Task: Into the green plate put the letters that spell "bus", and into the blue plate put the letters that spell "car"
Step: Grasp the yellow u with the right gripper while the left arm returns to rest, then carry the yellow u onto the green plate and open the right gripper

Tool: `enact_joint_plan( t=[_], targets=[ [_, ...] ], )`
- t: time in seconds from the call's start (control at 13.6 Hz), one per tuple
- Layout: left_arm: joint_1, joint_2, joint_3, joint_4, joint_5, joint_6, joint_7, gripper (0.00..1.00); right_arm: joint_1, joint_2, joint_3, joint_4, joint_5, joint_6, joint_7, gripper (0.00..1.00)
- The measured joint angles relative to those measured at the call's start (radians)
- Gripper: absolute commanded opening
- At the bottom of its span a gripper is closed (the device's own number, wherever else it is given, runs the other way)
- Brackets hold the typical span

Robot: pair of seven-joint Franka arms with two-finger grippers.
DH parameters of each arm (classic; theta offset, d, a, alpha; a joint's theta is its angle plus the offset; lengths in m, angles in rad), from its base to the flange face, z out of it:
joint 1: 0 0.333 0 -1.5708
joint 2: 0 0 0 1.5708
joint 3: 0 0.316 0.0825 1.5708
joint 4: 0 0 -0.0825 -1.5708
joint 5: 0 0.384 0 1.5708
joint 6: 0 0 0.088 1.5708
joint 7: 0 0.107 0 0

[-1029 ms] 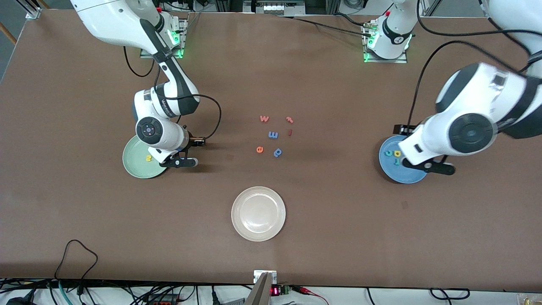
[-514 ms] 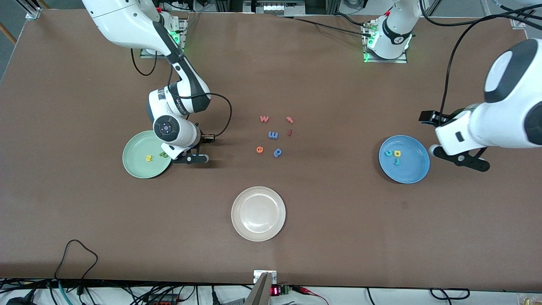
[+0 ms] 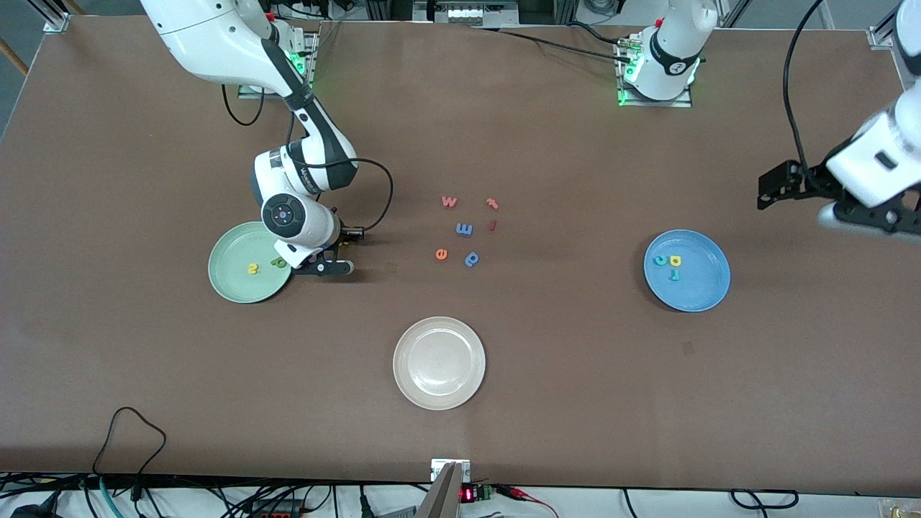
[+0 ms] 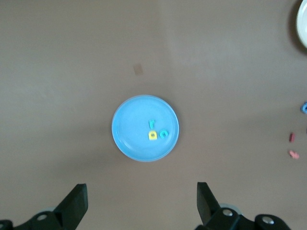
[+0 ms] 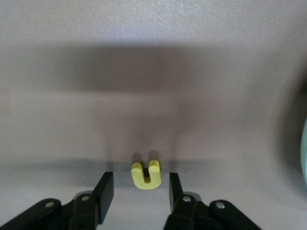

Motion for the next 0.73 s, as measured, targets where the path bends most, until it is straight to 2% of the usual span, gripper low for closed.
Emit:
enact_joint_plan(
  t=[0.15,0.37,0.44,0.66,0.73],
  targets=[
    [-0.013,-0.06,0.019,-0.083,0.0,0.027,-0.037,1.0,0.0,0.001,0.0,-0.002,0.0,0.009,0.0,0.51],
    [-0.025,-0.071,0.03,-0.124,0.009,0.032,-0.094,1.0,0.0,0.009,0.0,-0.005,0.0,0.026,0.0,0.48],
    [-0.031,-0.07,0.03,-0.127,0.012,0.032,-0.1,1.0,0.0,0.01,0.0,-0.005,0.0,0.03,0.0,0.43],
    [-0.041,-0.07,0.03,-0.126,0.016,0.032,-0.108,1.0,0.0,0.007,-0.001,-0.005,0.0,0.03,0.0,0.15],
    [-0.041,-0.07,0.03,-0.127,0.016,0.031,-0.11,1.0,0.0,0.006,-0.002,-0.005,0.0,0.029,0.001,0.13]
  ],
)
